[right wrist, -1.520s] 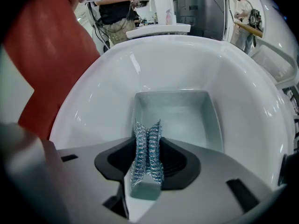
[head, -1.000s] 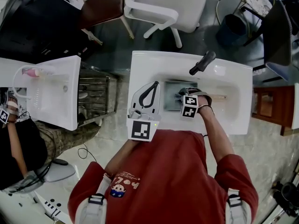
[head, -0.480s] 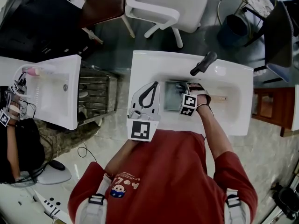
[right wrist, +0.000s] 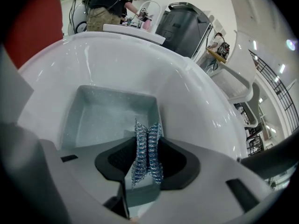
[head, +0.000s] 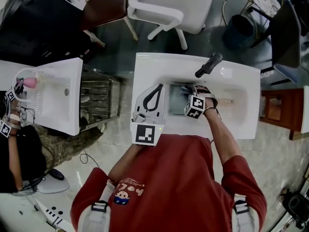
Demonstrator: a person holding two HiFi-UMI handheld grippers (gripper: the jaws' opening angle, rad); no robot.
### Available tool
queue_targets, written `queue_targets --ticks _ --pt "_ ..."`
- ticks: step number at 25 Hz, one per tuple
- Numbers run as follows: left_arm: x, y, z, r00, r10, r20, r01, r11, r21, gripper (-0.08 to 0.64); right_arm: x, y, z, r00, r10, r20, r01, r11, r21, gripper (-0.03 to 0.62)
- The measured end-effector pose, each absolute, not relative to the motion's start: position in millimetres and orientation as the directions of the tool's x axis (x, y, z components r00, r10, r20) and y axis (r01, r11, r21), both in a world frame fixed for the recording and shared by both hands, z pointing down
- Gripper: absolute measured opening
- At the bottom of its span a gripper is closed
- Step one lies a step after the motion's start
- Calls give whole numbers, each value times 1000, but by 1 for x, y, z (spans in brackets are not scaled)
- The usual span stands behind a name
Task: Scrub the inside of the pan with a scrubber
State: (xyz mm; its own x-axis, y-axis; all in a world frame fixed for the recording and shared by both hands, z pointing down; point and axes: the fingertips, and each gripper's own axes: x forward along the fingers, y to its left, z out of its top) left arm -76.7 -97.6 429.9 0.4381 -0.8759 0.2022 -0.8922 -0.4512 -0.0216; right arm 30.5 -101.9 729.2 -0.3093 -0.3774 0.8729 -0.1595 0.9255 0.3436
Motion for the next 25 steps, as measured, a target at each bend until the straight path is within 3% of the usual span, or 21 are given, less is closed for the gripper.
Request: queue_targets --ticks 4,13,25 --pt "-77 -98 426 437 -878 196 -893 -449 -18 8 40 -97 712 -331 -344 878 -176 937 301 158" --pt "-77 -93 430 438 -877 198 -894 -447 0 8 60 -38 704 -330 -32 943 -94 996 1 161" --pt "-71 -98 433 448 -870 207 -889 -458 -1 8 64 -1 721 -335 40 941 -93 993 -76 161"
